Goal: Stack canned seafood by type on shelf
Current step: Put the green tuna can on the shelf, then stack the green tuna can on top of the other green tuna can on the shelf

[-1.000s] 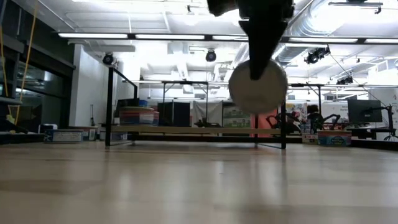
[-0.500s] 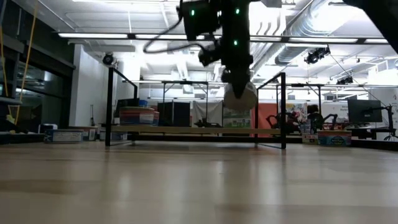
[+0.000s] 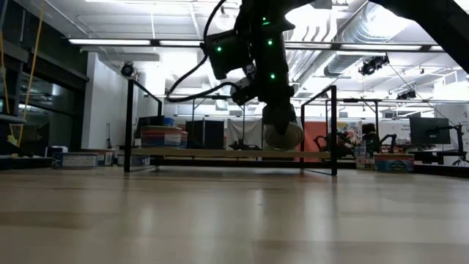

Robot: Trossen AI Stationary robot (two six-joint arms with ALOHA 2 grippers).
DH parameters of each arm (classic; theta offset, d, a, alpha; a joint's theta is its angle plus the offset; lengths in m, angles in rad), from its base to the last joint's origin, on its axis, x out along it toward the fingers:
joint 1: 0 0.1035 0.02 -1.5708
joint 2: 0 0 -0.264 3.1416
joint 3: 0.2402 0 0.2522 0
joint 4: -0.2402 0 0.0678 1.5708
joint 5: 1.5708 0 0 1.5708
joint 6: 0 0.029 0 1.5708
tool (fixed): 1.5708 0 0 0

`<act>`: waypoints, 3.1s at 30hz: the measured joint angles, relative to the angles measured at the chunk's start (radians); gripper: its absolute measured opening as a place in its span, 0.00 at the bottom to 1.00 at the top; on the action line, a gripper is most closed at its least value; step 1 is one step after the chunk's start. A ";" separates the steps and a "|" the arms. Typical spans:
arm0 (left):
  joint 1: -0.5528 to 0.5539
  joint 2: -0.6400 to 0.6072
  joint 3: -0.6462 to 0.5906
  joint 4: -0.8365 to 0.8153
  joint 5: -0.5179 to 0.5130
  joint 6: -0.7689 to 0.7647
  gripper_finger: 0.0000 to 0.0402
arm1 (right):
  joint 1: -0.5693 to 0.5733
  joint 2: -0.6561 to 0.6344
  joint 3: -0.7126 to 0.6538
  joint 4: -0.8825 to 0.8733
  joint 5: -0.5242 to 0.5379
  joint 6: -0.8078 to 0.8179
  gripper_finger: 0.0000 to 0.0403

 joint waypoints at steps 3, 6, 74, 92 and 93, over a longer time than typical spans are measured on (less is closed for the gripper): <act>0.000 0.001 0.000 -0.003 -0.005 0.000 0.00 | -0.014 0.000 0.000 -0.001 -0.010 0.036 0.39; 0.000 0.000 0.000 -0.003 -0.005 0.000 0.00 | -0.027 0.000 0.000 -0.003 -0.079 0.040 0.45; 0.021 0.000 0.000 -0.092 -0.007 -0.032 0.00 | 0.489 -0.924 -0.985 0.375 -0.448 1.759 0.05; 0.090 0.000 0.000 -0.079 -0.281 -0.089 0.00 | -0.674 -1.100 -1.268 0.993 -0.190 1.179 0.00; 0.090 0.000 0.000 -0.075 -0.288 -0.094 0.00 | -0.721 -1.077 -1.251 0.996 -0.203 1.141 0.00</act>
